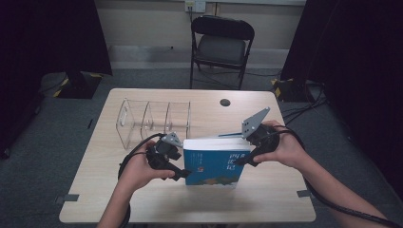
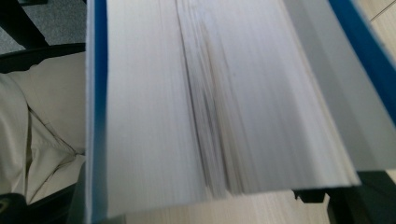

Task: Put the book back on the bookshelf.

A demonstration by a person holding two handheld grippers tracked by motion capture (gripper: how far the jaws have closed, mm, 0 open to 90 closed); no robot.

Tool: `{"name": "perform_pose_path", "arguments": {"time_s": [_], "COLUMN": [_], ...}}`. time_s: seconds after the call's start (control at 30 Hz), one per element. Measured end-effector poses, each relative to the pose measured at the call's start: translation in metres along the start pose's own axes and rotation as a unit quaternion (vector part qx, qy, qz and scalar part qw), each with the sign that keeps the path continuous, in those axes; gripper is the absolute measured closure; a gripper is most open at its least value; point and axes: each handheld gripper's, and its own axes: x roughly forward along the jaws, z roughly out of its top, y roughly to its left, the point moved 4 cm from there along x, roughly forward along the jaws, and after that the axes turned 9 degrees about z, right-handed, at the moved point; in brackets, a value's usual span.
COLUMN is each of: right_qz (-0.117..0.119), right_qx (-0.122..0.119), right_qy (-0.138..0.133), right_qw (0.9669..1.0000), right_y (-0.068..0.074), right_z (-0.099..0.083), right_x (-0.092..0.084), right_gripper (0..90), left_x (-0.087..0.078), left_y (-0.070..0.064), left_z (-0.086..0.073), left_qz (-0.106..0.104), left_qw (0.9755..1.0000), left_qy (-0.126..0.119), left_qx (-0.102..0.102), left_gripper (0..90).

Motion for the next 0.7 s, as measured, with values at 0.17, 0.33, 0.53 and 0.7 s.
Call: {"name": "perform_pose_path", "arguments": {"time_s": [0.17,0.33,0.53,0.7], "right_qz": [0.002,0.002,0.003,0.003], "right_qx": [0.003,0.007,0.011,0.021], "right_qy": [-0.003,-0.005,-0.007,-0.011], "right_qw": [1.0000,1.0000,0.9999,0.9997], "right_y": [0.000,0.000,-0.001,-0.002], "right_z": [-0.002,-0.005,-0.011,-0.020], "right_x": [0.001,0.002,0.003,0.005], "right_gripper": [36.5,36.4,35.9,34.2], "left_x": [-0.003,-0.006,-0.012,-0.015], "left_y": [-0.001,-0.001,-0.001,-0.002], "left_z": [0.008,0.014,0.023,0.029], "left_qz": [0.007,-0.009,-0.005,-0.004], "left_qw": [0.9999,0.9999,0.9998,0.9997], "left_qy": [0.001,-0.004,-0.003,0.000], "left_qx": [0.010,0.013,0.018,0.025], "left_gripper": [26.1,26.2,26.8,27.1]}}
